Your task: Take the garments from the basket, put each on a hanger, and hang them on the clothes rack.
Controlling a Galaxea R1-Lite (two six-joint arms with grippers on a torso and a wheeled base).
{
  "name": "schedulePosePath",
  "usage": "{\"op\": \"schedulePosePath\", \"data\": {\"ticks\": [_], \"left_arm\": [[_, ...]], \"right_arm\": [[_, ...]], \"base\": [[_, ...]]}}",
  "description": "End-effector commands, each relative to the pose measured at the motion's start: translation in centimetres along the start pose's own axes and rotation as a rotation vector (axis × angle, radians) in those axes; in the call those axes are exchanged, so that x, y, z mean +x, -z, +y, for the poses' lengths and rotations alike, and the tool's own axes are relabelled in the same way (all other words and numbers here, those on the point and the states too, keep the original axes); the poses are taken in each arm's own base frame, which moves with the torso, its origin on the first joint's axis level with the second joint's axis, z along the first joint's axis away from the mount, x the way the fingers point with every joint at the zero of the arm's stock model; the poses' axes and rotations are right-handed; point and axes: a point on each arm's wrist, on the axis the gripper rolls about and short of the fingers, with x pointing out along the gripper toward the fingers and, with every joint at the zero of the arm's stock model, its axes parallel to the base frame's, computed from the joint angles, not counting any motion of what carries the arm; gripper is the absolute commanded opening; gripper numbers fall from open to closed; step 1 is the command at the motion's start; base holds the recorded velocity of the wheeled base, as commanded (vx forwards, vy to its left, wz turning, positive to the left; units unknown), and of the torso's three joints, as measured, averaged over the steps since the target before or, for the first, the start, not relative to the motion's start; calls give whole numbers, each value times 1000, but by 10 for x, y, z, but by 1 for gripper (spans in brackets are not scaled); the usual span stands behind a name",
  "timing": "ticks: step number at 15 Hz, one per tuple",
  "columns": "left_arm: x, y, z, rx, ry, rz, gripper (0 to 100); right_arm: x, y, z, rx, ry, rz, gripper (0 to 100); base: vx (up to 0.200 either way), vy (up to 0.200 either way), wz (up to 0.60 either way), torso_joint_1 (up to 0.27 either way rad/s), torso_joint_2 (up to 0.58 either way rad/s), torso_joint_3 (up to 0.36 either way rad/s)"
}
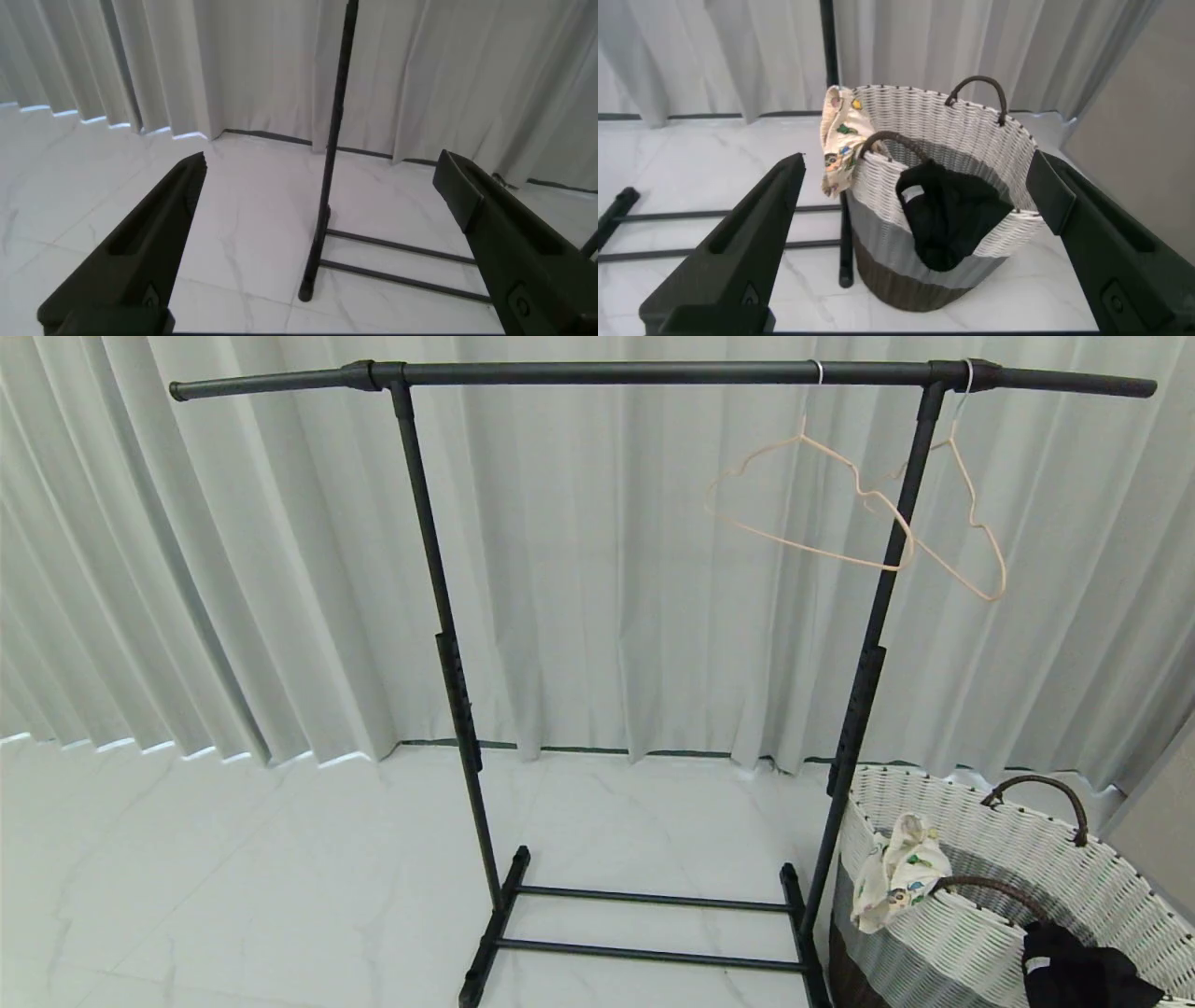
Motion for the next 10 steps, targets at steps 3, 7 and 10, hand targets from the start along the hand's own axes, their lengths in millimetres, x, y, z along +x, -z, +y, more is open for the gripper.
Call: {"op": "schedulePosePath", "data": {"ticks": [3, 7, 10], "left_arm": [[0, 0, 0, 10, -1, 0, 100], [0, 0, 0, 10, -1, 0, 100], [0, 0, 0, 5, 1, 0, 100]], "right_arm": [[0, 0, 0, 1, 0, 0, 100], [0, 0, 0, 1, 0, 0, 100], [0, 0, 0, 8, 1, 0, 100]], "base": [[0, -200, 0, 4, 1, 2], [0, -200, 0, 1, -1, 2], [0, 0, 0, 0, 0, 0]]}}
